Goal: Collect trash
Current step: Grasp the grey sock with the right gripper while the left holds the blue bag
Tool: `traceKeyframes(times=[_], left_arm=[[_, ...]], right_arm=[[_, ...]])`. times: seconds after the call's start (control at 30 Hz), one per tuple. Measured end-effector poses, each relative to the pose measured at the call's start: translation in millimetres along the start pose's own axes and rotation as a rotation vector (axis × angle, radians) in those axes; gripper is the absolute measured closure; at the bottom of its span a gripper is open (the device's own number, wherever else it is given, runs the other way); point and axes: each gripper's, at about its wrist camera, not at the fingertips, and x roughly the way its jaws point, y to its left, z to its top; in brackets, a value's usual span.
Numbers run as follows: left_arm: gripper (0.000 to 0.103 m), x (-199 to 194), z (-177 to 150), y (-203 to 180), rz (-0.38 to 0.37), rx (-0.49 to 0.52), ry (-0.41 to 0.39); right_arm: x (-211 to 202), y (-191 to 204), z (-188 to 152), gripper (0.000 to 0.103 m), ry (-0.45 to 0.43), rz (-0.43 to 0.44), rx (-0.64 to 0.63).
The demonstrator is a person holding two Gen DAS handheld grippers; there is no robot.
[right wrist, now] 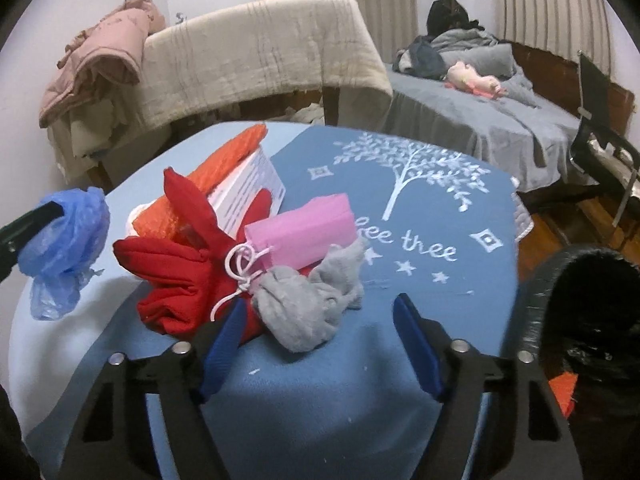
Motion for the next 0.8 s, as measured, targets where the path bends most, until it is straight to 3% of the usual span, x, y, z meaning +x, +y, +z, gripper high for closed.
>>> traceKeyframes(times=[0.1, 0.17, 0.8], left_arm=[[0.061, 1, 0, 0, 0.002, 0.003, 0.0], [0.061, 1, 0, 0, 0.001, 0.002, 0.001], [0.061, -11, 5, -19, -0.026, 0.031, -0.031]], right_arm=[[5, -1, 1, 0.046, 0.018, 0.031, 0.008], [6, 1, 1, 0.059, 0.029, 0.069, -0.004], [-54, -14, 11, 0.062, -0.059, 0.093, 0.01]])
